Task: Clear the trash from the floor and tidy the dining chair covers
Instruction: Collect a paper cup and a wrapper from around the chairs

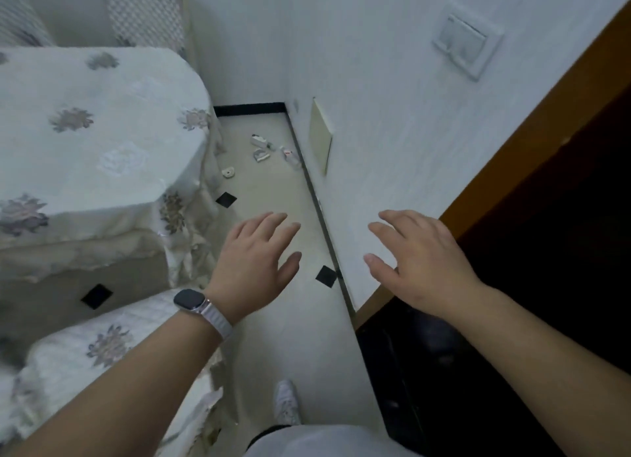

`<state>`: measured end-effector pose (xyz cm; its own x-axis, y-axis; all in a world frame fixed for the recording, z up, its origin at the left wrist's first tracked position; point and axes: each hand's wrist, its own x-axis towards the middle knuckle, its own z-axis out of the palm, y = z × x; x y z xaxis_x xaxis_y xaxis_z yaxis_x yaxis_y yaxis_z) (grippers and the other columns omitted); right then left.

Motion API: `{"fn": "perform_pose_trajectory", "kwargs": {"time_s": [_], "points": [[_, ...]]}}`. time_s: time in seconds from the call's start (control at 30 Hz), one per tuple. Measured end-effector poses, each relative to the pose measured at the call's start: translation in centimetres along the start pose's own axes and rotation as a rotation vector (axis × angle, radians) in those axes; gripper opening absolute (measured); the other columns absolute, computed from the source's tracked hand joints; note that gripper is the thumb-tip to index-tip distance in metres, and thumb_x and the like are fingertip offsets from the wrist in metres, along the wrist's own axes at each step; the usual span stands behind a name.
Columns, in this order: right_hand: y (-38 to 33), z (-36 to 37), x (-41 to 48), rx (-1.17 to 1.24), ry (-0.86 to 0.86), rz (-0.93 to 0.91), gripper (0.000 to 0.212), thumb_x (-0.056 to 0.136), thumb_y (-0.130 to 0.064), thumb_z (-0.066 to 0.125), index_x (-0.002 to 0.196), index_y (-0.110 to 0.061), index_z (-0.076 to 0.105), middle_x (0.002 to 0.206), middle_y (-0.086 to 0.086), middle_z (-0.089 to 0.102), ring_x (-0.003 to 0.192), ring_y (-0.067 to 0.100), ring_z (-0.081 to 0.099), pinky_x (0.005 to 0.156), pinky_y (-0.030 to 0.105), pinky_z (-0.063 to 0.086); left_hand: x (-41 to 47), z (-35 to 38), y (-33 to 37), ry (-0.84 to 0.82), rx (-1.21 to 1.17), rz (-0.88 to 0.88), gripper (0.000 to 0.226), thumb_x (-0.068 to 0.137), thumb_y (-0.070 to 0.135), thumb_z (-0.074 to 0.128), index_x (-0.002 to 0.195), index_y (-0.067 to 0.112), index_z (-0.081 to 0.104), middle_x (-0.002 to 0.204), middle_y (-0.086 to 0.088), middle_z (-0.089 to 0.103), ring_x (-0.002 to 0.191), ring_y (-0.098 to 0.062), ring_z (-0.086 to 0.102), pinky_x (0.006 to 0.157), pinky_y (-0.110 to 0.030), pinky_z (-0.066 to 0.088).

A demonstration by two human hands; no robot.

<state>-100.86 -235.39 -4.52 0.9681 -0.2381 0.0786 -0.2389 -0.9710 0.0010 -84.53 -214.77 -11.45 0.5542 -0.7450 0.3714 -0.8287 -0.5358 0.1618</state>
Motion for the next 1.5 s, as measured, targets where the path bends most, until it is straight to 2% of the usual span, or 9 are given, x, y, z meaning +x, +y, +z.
{"fn": "perform_pose_trajectory", "kwargs": {"time_s": [0.13,0.37,0.5,0.6,0.77,0.9,1.13,1.23,1.5], "points": [[-0.2,0.3,6.8,0.03,-0.024,-0.028,0.063,0.092,-0.056,0.028,0.134,-0.017,0.054,0.142,0.006,0.05,0.13,0.027,0.043,0.105,0.045,0.034,3.6,0.5,-4.4,-0.029,-0.005,-0.071,0.046,0.088,0.045,0.048,0.123,0.018,0.062,0.129,-0.008,0.061,0.119,-0.033,0.056,0.097,-0.044,0.041],[0.7,3.2,19.5,0.088,0.006,-0.124,0.056,0.091,-0.051,0.038,0.129,-0.015,0.058,0.135,0.007,0.055,0.126,0.028,0.048,0.102,0.044,0.036,9.0,2.8,-9.9,-0.086,0.024,-0.204,0.05,0.088,0.046,0.045,0.127,0.019,0.06,0.132,-0.008,0.059,0.12,-0.032,0.054,0.099,-0.043,0.036],[1.6,5.7,27.9,0.18,0.053,-0.196,0.057,0.09,-0.051,0.037,0.126,-0.013,0.059,0.132,0.009,0.057,0.121,0.031,0.052,0.099,0.047,0.04,13.6,4.0,-12.5,-0.134,0.07,-0.265,0.05,0.087,0.045,0.047,0.127,0.019,0.06,0.133,-0.007,0.058,0.119,-0.032,0.055,0.097,-0.043,0.042],[2.7,7.3,33.6,0.23,0.045,-0.232,0.057,0.089,-0.052,0.037,0.125,-0.014,0.059,0.131,0.008,0.057,0.118,0.031,0.053,0.097,0.047,0.04,17.5,4.2,-14.5,-0.199,0.097,-0.312,0.05,0.089,0.046,0.045,0.132,0.023,0.056,0.137,-0.004,0.055,0.123,-0.028,0.051,0.101,-0.042,0.039],[3.4,8.5,42.6,0.28,0.004,-0.275,0.061,0.088,-0.056,0.032,0.126,-0.016,0.057,0.134,0.006,0.054,0.122,0.03,0.049,0.1,0.045,0.037,23.5,4.2,-18.2,-0.176,0.164,-0.369,0.05,0.091,0.047,0.041,0.132,0.023,0.056,0.137,-0.004,0.055,0.126,-0.028,0.05,0.103,-0.044,0.039],[3.0,8.7,49.1,0.292,-0.001,-0.339,0.062,0.089,-0.056,0.031,0.13,-0.017,0.055,0.137,0.005,0.052,0.129,0.029,0.043,0.103,0.048,0.035,27.5,4.7,-21.3,-0.154,0.166,-0.417,0.046,0.09,0.043,0.05,0.13,0.021,0.057,0.136,-0.007,0.057,0.126,-0.031,0.05,0.102,-0.046,0.039],[2.1,11.8,61.0,0.235,-0.043,-0.39,0.057,0.09,-0.054,0.035,0.128,-0.016,0.057,0.134,0.006,0.054,0.123,0.029,0.048,0.103,0.054,0.039,33.6,9.2,-31.0,-0.126,0.16,-0.385,0.041,0.092,0.038,0.049,0.126,0.019,0.06,0.135,-0.007,0.057,0.126,-0.03,0.05,0.102,-0.043,0.038],[1.0,12.7,66.7,0.184,-0.009,-0.418,0.052,0.09,-0.05,0.042,0.124,-0.014,0.06,0.13,0.007,0.058,0.118,0.029,0.052,0.099,0.048,0.042,37.0,11.5,-36.3,-0.096,0.122,-0.387,0.041,0.089,0.034,0.055,0.124,0.016,0.062,0.131,-0.009,0.06,0.124,-0.031,0.053,0.099,-0.044,0.041],[-0.1,11.3,79.1,0.112,0.024,-0.428,0.05,0.09,-0.049,0.043,0.123,-0.015,0.061,0.127,0.005,0.059,0.116,0.026,0.054,0.095,0.042,0.041,47.4,13.6,-47.1,-0.115,0.025,-0.361,0.049,0.089,0.041,0.043,0.126,0.015,0.063,0.131,-0.012,0.06,0.123,-0.034,0.054,0.099,-0.047,0.042]]}}
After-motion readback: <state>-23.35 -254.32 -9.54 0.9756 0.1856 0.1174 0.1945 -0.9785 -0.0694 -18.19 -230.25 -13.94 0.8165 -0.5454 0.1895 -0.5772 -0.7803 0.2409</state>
